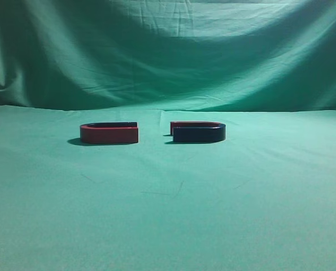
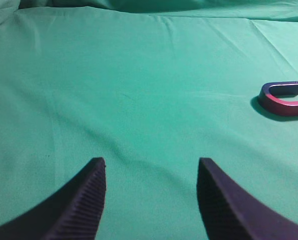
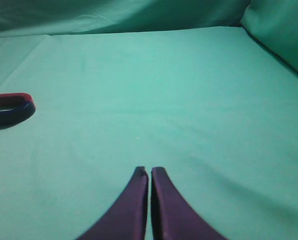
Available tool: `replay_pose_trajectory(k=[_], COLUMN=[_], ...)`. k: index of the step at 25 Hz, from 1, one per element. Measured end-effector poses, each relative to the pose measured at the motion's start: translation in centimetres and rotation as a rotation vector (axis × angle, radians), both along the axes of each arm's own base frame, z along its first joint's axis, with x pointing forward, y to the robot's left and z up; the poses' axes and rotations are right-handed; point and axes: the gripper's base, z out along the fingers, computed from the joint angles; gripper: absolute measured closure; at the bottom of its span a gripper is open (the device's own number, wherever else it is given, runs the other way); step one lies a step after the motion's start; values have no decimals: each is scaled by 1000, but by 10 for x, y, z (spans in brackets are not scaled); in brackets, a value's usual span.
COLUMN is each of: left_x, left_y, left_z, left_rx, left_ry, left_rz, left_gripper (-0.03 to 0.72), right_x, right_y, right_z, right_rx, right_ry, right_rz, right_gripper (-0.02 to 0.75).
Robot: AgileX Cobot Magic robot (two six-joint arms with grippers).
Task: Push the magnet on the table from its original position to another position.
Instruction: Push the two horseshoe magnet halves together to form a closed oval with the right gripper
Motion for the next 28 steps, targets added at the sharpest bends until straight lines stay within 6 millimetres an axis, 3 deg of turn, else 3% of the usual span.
replay_pose_trajectory(k=[23, 26, 28], left_x=[0, 0, 0], left_y=[0, 0, 0], left_z=[0, 0, 0], left_rx=[0, 0, 0], left_ry=[0, 0, 0], left_rz=[0, 0, 0], left_gripper=[316, 316, 316], right_x=[0, 3, 4], right_y=[0, 3, 4], right_z=[0, 10, 25], right_rx=[5, 104, 200], right_ry=[-8, -114, -272], right_rz=[0, 7, 10], right_gripper=[738, 738, 738])
